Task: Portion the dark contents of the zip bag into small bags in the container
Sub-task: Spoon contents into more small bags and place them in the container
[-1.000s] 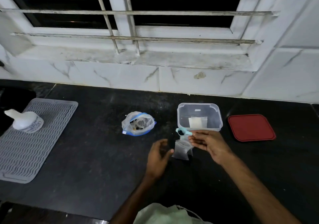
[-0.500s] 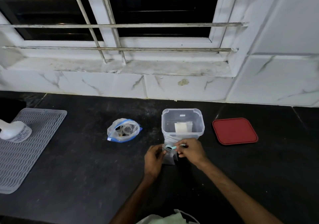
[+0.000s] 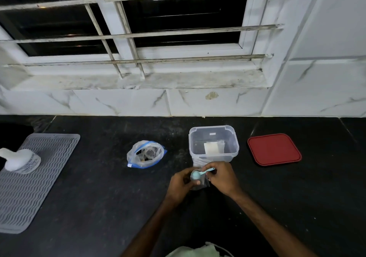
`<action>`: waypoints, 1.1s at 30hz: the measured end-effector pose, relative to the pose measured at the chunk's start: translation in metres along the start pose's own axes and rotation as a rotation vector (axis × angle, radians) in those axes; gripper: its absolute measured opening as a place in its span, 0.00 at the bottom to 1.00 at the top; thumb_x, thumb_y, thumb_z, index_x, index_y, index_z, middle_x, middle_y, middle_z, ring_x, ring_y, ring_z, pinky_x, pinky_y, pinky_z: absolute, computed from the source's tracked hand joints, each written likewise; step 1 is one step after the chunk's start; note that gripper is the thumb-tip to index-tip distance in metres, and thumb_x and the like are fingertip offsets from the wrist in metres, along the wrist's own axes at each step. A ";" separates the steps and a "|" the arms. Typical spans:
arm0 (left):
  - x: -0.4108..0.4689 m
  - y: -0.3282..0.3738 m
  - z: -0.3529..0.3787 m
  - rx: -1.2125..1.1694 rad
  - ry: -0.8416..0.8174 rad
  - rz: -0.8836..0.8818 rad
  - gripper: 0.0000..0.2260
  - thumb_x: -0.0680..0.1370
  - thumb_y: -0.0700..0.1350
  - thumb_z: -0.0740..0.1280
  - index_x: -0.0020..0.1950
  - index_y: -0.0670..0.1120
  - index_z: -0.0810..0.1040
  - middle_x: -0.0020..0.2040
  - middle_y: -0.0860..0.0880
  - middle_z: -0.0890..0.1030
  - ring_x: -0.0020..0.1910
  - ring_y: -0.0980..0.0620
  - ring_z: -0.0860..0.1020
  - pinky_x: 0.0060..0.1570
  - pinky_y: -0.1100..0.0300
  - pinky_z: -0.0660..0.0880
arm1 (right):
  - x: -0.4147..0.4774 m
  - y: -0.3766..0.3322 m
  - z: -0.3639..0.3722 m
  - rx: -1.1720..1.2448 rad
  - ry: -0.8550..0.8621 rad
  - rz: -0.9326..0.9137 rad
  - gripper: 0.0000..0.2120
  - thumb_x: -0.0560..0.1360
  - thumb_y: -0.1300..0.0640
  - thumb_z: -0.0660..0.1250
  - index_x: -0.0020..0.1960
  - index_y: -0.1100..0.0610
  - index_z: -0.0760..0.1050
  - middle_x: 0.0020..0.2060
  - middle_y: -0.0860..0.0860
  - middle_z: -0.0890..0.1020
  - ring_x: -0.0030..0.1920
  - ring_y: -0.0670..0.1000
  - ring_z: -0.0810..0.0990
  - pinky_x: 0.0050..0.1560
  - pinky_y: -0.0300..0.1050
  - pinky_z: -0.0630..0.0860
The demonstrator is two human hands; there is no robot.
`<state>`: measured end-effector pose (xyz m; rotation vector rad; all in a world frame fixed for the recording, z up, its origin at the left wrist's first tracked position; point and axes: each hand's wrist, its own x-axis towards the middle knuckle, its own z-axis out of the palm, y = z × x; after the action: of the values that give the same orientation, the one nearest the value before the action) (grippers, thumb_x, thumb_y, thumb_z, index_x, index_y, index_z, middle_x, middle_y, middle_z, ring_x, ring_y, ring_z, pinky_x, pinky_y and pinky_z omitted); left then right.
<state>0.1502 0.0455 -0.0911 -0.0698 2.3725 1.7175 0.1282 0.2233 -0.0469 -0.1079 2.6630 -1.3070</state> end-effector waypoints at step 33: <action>-0.006 0.001 0.002 -0.005 0.043 0.040 0.18 0.73 0.34 0.73 0.54 0.57 0.81 0.52 0.59 0.84 0.51 0.63 0.82 0.53 0.68 0.77 | -0.014 0.026 0.002 0.764 0.149 0.473 0.07 0.77 0.62 0.67 0.47 0.66 0.80 0.35 0.60 0.84 0.36 0.51 0.83 0.33 0.39 0.79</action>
<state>0.1560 0.0475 -0.0898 -0.0607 2.4156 1.7575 0.1430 0.2399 -0.0666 0.6846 1.9070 -2.0568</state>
